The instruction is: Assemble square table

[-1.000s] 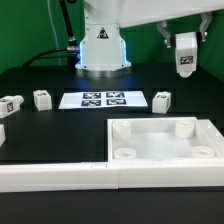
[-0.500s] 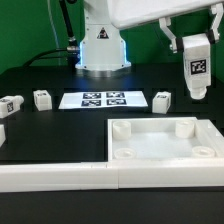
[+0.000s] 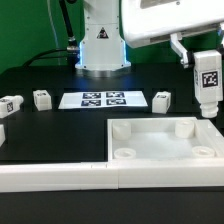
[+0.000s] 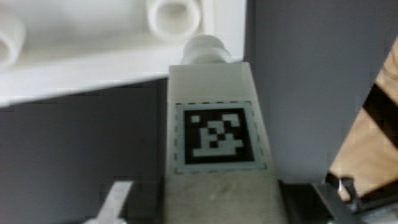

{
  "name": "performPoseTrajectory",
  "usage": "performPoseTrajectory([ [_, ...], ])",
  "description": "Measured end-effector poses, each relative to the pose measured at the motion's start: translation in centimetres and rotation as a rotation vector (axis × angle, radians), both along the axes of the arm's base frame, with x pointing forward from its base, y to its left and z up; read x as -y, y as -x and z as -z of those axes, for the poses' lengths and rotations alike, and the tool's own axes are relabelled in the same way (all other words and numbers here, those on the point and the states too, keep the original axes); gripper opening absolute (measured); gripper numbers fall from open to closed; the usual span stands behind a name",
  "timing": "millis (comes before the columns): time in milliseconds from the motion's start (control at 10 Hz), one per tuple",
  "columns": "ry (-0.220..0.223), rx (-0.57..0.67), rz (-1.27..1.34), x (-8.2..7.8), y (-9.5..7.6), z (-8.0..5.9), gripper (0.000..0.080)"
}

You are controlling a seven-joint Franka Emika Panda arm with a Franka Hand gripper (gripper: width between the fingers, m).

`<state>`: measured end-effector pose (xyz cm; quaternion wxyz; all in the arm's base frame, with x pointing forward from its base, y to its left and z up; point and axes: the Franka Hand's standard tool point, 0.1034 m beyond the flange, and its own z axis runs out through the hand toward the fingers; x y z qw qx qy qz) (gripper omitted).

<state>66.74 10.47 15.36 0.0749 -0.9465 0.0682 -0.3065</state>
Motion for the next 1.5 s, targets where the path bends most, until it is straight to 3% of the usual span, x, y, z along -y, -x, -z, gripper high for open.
performPoseTrajectory([
  [200,0.044,0.004,-0.039,0.4,-0.3,0.4,0.029],
  [400,0.045,0.005,-0.05,-0.5,-0.1,0.3,0.029],
  [700,0.061,-0.004,-0.07,-0.3,0.0,0.6,0.0291],
  [1100,0.177,-0.09,-0.232,1.0,0.0,2.1,0.0291],
  [1500,0.172,-0.092,-0.226,0.9,0.0,2.3,0.0291],
])
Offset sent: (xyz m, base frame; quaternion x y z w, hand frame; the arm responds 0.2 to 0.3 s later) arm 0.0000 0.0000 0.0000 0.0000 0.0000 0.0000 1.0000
